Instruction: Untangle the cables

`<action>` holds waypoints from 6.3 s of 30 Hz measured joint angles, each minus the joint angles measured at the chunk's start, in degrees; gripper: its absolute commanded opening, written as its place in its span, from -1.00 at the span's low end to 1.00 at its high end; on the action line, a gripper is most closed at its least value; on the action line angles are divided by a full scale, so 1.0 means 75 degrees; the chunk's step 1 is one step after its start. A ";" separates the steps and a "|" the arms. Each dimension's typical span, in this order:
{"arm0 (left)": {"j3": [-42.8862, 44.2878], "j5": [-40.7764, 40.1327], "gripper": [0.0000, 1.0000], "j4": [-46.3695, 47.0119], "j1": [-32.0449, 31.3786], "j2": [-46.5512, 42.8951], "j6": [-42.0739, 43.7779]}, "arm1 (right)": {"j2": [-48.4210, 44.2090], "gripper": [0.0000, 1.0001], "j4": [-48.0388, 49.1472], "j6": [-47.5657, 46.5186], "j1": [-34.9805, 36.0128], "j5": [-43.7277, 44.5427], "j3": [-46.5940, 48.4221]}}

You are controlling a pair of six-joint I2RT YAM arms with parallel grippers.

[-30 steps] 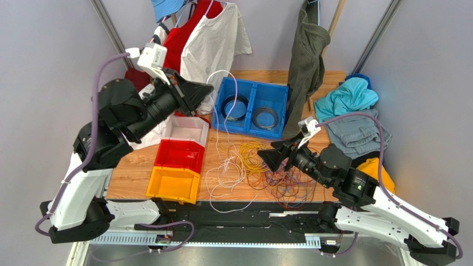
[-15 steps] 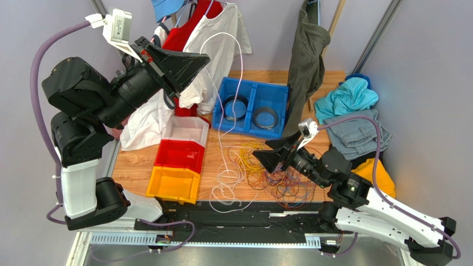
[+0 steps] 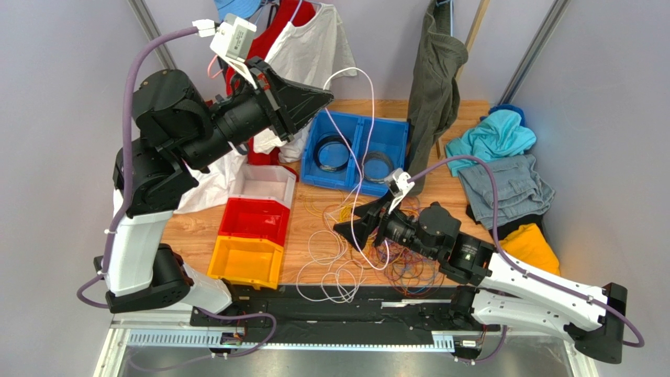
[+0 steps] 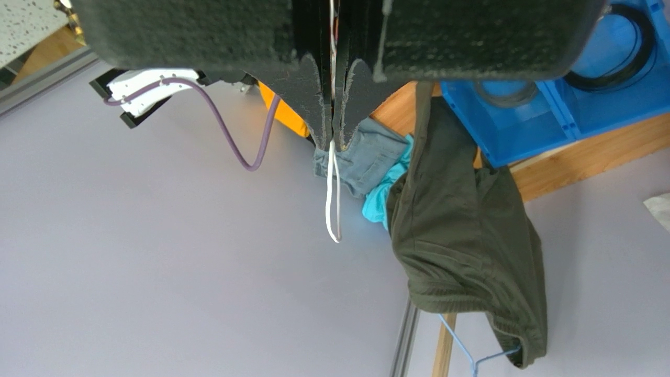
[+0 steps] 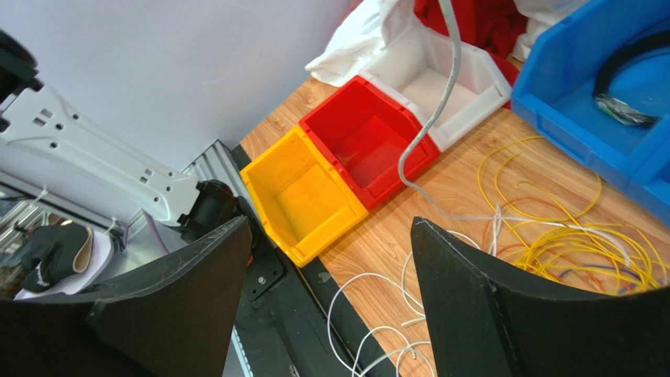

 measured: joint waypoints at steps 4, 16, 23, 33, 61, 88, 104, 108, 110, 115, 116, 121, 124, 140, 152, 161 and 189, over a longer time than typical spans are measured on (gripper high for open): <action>-0.0006 -0.0154 -1.00 -0.0169 -0.0006 0.0023 0.0111 | -0.0309 0.49 -0.0766 0.0239 0.0015 0.0839 0.0012; 0.0938 -0.1148 -1.00 0.0449 -0.0006 0.0673 0.1472 | -0.3348 0.42 -0.3485 0.1993 0.0015 0.3331 -0.1431; 0.0545 -0.1967 -1.00 0.2326 -0.0006 0.0691 0.3031 | -0.3675 0.42 -0.3652 0.2194 0.0015 0.3246 -0.1824; 0.1504 -0.2853 -1.00 0.3797 0.0297 0.2168 0.4680 | -0.3541 0.42 -0.3652 0.2203 0.0015 0.2888 -0.1830; -0.2742 -0.2859 -1.00 0.4051 0.2570 0.3311 0.2879 | -0.3593 0.43 -0.3654 0.1845 0.0015 0.2964 -0.1848; -0.4465 -0.4823 -1.00 0.5211 0.2725 0.3375 0.3628 | -0.3829 0.43 -0.3926 0.1915 0.0015 0.3051 -0.2203; -0.6117 -0.4211 -1.00 0.4835 0.2174 0.3340 0.1897 | -0.3867 0.42 -0.3928 0.2072 0.0015 0.3086 -0.2378; -0.5651 -0.4538 -1.00 0.4159 0.2194 0.3608 0.1702 | -0.3917 0.42 -0.3937 0.2095 0.0015 0.3089 -0.2448; -0.5429 -0.4855 -1.00 0.3625 0.2212 0.3739 0.1370 | -0.3911 0.42 -0.3920 0.2095 0.0015 0.3089 -0.2460; -0.5992 -0.4820 -1.00 0.3005 0.2314 0.3707 0.0530 | -0.3771 0.42 -0.3815 0.2092 0.0015 0.3075 -0.2547; -0.6117 -0.4724 -1.00 0.2891 0.2326 0.3736 0.0440 | -0.3707 0.42 -0.3812 0.2092 0.0015 0.3054 -0.2553; -0.5575 -0.4261 -1.00 0.2512 0.2369 0.4363 0.0329 | -0.3631 0.42 -0.3809 0.2092 0.0015 0.3034 -0.2553; -0.4328 -0.4048 -0.89 0.2267 0.2410 0.5176 0.0388 | -0.3663 0.42 -0.3818 0.2092 0.0015 0.3042 -0.2553; -0.5231 -0.3838 0.98 0.2229 0.2541 0.3640 0.0463 | -0.3701 0.42 -0.3815 0.2066 0.0015 0.3095 -0.2553; -0.7370 -0.3678 0.98 0.3480 0.0997 0.0746 0.0425 | -0.3640 0.40 -0.3818 0.2069 0.0015 0.3080 -0.2550; -1.1138 -0.3529 0.85 0.3981 -0.0615 0.0125 -0.1005 | -0.3666 0.40 -0.3841 0.2186 0.0015 0.3013 -0.2550; -1.3257 -0.2868 -1.00 0.7015 -0.0615 0.0265 -0.2521 | -0.3503 0.39 -0.3844 0.2270 0.0015 0.2906 -0.2562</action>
